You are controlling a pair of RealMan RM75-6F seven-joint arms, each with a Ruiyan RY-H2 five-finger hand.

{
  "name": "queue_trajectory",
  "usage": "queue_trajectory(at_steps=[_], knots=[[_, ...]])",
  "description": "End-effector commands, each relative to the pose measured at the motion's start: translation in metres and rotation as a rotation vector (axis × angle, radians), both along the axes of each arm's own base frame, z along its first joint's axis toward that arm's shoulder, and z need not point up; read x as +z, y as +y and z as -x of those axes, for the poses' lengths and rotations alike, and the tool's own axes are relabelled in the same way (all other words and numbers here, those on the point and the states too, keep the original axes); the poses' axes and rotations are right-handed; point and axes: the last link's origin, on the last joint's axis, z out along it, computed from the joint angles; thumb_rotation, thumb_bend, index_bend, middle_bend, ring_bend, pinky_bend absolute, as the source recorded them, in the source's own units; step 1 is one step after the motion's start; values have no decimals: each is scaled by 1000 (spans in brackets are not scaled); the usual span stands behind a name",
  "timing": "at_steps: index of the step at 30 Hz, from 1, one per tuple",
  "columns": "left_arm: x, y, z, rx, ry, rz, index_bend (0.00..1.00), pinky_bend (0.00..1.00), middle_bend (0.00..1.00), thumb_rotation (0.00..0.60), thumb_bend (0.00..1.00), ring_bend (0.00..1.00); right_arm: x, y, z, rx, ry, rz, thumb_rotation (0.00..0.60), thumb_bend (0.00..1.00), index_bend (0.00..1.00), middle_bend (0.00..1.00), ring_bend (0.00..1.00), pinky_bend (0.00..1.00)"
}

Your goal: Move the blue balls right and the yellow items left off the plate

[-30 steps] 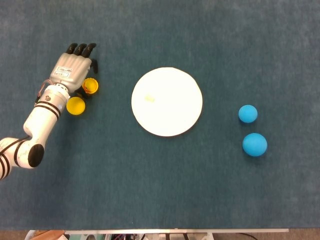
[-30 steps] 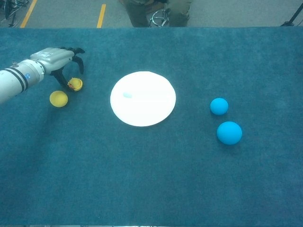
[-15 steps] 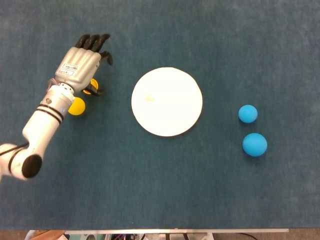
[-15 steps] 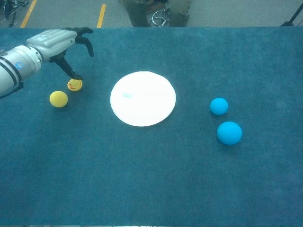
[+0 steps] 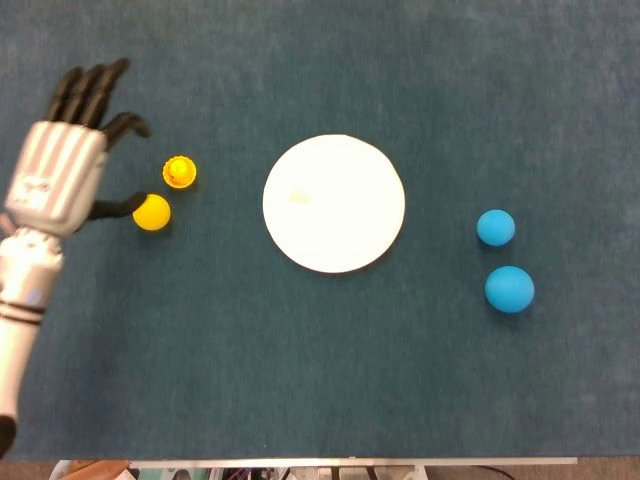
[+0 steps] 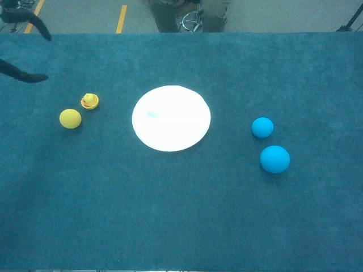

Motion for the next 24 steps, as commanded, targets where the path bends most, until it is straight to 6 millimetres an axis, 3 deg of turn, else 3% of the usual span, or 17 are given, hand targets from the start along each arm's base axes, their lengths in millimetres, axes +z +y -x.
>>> queue_trajectory(at_steps=[1,8,13,18,24], knots=[[14,-25,24,10,39,-109,393,0,10,600,12,0,3,25,4,-59,22,13,600,0,309,189,26,73],[31,-73,63,115,20,-225,409,0,85,600,12,16,-1,75,15,-193,29,38,600,0,309,189,26,73],[38,-97,86,205,-29,-257,421,1,123,600,11,33,-7,101,22,-275,-17,68,600,0,309,189,26,73],[42,-103,96,223,2,-286,422,1,124,600,12,34,-14,112,24,-300,-32,84,600,0,309,189,26,73],[36,-100,99,237,29,-281,422,1,123,600,12,33,-16,109,25,-300,-60,84,600,0,309,189,26,73]])
